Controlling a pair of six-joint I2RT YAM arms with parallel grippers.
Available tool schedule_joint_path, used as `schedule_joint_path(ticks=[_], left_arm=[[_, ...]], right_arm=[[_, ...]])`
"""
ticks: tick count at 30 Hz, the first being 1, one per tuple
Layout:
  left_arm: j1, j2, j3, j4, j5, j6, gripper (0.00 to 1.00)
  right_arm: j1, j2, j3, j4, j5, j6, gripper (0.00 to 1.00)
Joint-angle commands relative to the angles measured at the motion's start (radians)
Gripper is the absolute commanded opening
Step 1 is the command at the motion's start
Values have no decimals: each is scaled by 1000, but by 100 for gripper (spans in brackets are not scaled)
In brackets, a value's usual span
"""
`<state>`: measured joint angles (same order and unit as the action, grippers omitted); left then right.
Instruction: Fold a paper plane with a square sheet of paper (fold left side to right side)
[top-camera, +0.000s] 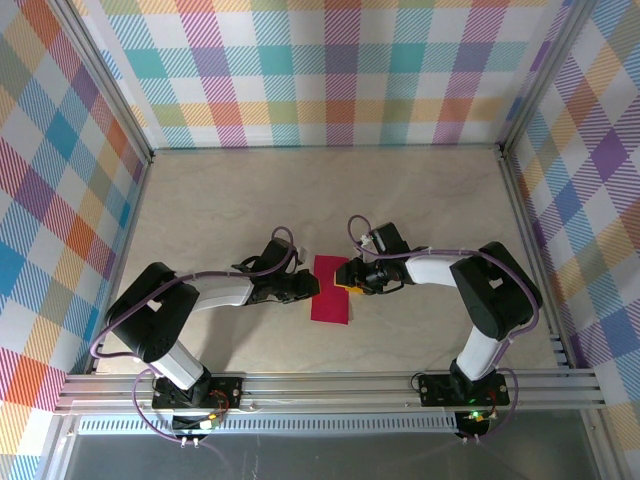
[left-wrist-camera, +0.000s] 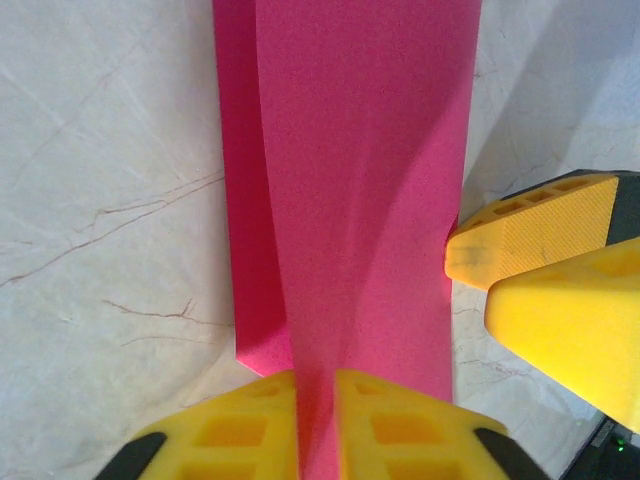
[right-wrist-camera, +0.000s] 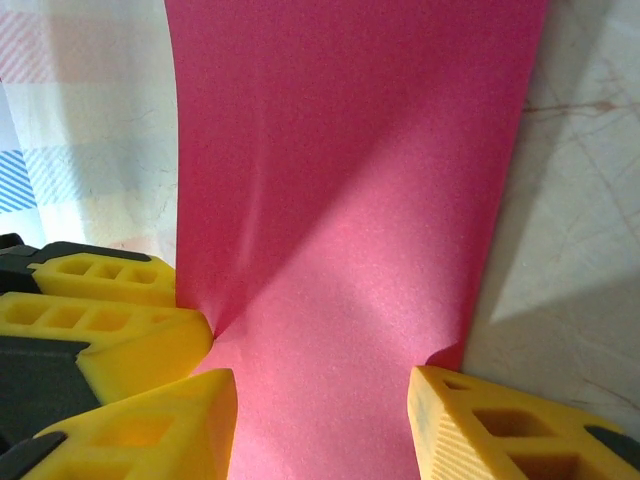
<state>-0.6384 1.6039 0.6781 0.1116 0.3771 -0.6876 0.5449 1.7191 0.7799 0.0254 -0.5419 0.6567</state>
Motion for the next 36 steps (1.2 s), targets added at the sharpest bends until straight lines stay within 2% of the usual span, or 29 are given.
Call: schedule_joint_path(ticks=[1,8,11,16,21,24,28,31,36], left_arm=[[9,-15,17,3,9,-15,12],[8,-45,-11,45,14,-125,4],[6,-61,-11,28,11,-162,3],[6,-85,12,-35,20,-194,3],[6,-84,38,-73,46,-190,3],[6,-78,50,-86,57,-184,2],[6,-79,58,-99,55,-181,2],[7,-81,59,-109,47,-179,2],[7,-78,60,-113,51,-178,2]], right_arm=[[5,-67,-19,6,28,-55,50],[11,-231,-122,48,93,-93,51],[50,-321,-164,14,164,-144,51],[225,-466,-203,-91,410,-259,55],[414,-549,-244,-96,639,-336,60],[538,-534,-235,-106,785,-396,63],[666,-436,-177,-132,957,-459,66],[710,-350,-128,-135,1024,-492,68],[722,-249,-69,-94,1038,-540,69]])
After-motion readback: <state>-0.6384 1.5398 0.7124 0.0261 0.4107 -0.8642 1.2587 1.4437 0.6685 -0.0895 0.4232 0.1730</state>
